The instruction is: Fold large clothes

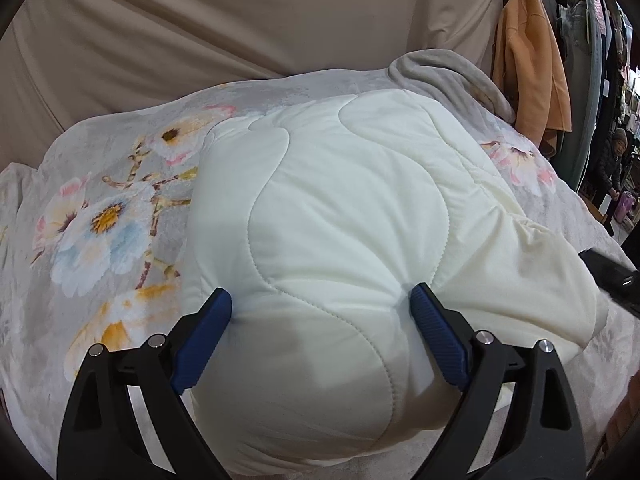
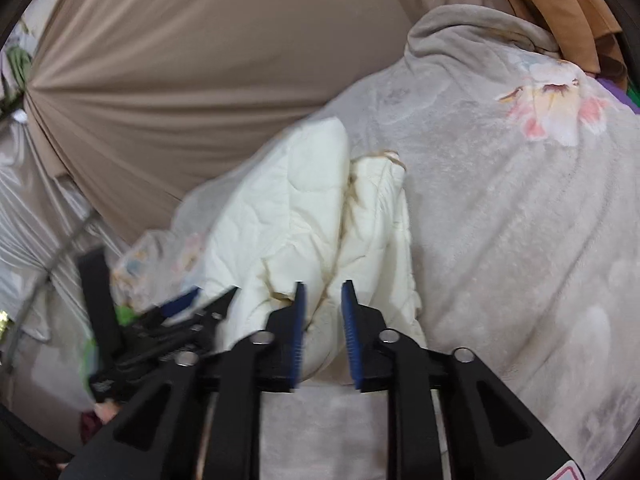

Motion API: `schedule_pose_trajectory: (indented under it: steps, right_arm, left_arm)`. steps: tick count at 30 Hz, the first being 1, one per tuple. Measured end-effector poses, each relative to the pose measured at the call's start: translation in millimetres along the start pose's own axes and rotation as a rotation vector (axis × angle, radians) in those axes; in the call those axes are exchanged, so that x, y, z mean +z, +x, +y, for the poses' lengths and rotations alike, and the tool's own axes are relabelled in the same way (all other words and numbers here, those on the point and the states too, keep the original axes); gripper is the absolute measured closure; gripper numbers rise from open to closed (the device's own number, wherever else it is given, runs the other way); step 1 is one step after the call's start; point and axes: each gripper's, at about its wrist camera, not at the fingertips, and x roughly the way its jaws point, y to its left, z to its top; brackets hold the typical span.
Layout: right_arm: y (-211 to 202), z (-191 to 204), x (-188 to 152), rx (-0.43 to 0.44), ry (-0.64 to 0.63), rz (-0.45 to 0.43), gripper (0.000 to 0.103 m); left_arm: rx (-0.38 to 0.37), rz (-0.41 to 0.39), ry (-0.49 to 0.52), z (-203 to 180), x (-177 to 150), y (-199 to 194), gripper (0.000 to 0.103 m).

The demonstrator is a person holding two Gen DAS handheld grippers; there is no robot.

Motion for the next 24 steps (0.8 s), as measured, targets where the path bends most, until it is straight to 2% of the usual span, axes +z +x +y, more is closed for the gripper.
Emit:
schedule_pose_trajectory:
  steps: [4,6,9,11,13,15,17,19,20,21,22,24]
  right_arm:
    - [-6.6,31.9,-2.4,0.017,-0.110,0.012,0.085]
    - [7.1,35.6,-8.8,-0.057,-0.154,0.051,0.085]
    - [36.2,12.1,-23.1,-0.204,-0.143,0.135,0.093]
    - [51.6,-12.9,-34.9,-0.189,-0.075,0.181,0.094]
    - [59.2,-28.7,-41.9,-0.162,-0.027,0.191,0.096]
    - [59.1,-33.3,-41.1,-0.147,-0.004,0.191,0.096]
    - [54.1,-32.9,-35.7,-0.132,0.009,0.196,0.095]
    - [39.4,-29.6,-22.8,-0.088,0.029,0.182,0.092]
    - [26.9,-26.9,-12.0,-0.053,0.035,0.144,0.089]
    - [16.9,-22.4,-3.2,-0.036,0.032,0.114,0.076]
    - [8.2,-18.4,6.9,-0.038,0.021,0.082,0.070]
    - [2.0,-14.7,29.9,-0.104,-0.019,0.033,0.065]
  left_arm:
    - [0.010,0.000,-0.002,-1.0,-0.3,0.5,0.015]
    - [0.013,-0.001,-0.006,-1.3,-0.8,0.4,0.015]
    - [-0.005,-0.001,-0.011,-0.9,-2.0,-2.2,0.014]
    - [-0.022,0.006,0.003,-4.4,-3.9,-3.2,0.014]
    - [-0.006,0.002,0.040,-13.3,-8.0,-2.1,0.012]
    - [0.027,-0.012,0.064,-20.8,-12.2,0.8,0.010]
    - [0.029,-0.015,0.053,-20.2,-10.7,-0.4,0.010]
    - [-0.010,-0.007,0.018,-12.2,-5.9,-7.2,0.010]
    - [-0.036,-0.010,-0.001,-6.7,-3.1,-12.2,0.010]
    - [-0.054,-0.012,-0.021,-1.1,-0.5,-17.2,0.010]
    - [-0.072,-0.018,-0.044,6.1,2.8,-23.4,0.010]
    - [-0.087,-0.038,-0.076,17.5,8.5,-33.7,0.010]
